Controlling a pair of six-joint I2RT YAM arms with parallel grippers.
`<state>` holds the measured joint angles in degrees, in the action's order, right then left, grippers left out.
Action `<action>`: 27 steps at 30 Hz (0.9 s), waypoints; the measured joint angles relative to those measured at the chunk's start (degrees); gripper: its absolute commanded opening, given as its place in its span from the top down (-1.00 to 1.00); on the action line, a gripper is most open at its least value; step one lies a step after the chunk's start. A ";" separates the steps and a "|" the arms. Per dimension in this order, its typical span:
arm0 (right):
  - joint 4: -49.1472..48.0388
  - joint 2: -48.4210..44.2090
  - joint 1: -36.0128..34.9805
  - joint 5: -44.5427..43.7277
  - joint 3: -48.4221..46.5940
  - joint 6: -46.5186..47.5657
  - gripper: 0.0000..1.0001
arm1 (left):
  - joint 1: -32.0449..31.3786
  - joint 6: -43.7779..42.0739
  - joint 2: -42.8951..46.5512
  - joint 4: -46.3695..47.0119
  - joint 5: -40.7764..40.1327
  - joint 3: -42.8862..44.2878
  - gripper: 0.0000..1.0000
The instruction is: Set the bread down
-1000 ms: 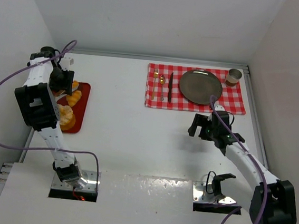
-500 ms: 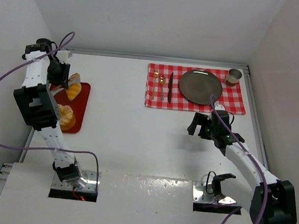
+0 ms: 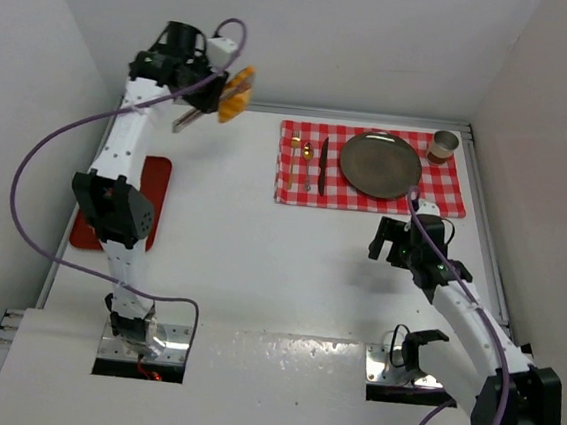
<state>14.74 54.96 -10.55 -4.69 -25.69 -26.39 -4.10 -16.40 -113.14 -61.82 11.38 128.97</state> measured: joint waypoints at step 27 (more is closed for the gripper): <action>23.89 -24.94 0.09 -8.90 7.08 -0.83 -1.00 | -36.44 9.57 -26.34 39.19 -2.67 1.79 0.52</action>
<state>38.63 30.02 -10.46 -13.58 -18.61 -27.22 -40.53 -6.83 -139.48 -22.63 8.71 130.76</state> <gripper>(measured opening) 0.996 0.350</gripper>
